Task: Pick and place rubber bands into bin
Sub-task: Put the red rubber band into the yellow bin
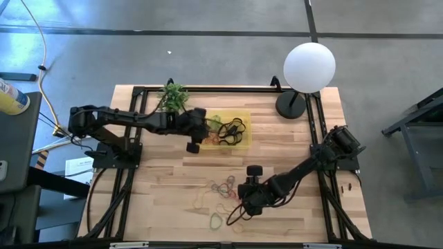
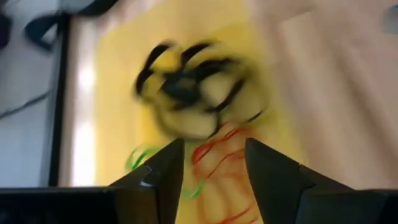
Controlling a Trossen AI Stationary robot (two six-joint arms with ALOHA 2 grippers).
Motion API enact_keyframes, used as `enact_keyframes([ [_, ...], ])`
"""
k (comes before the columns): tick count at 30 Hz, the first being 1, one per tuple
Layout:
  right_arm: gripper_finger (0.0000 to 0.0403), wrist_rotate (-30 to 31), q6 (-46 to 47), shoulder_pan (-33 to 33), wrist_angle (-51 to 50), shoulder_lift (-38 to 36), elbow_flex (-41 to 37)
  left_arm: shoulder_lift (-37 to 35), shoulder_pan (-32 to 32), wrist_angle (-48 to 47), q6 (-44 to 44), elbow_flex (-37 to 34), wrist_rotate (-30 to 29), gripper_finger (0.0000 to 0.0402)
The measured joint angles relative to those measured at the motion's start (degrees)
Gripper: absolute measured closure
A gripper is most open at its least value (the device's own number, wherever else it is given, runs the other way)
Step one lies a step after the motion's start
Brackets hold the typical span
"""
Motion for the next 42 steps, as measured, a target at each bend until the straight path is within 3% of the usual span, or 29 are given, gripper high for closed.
enact_keyframes([
  [7,0.0266,-5.69,-3.88,-1.48,5.22,3.43,0.01,0.00,-12.62,-2.01,-1.86,-0.02,0.19,0.0236],
  [12,0.0266,-10.40,-5.36,-2.65,7.85,5.52,0.02,0.00,-23.32,-3.52,-5.65,-0.02,-7.22,0.0244],
  [22,0.0266,-12.32,-5.89,-2.70,11.73,5.54,0.02,-0.07,-37.94,-3.95,-16.62,-1.67,-21.44,0.0245],
  [28,0.0282,-12.36,-6.33,-2.69,12.80,5.54,0.02,-0.07,-43.03,0.60,-24.80,-7.88,-26.49,0.0246],
  [35,0.0316,-12.49,-6.31,-2.89,13.67,6.24,0.02,-0.07,-45.59,6.86,-32.26,-14.43,-28.52,0.0247],
  [42,0.0329,-12.95,-5.15,-3.61,14.17,7.77,0.00,-0.07,-45.49,8.25,-31.98,-15.28,-28.94,0.0246],
])
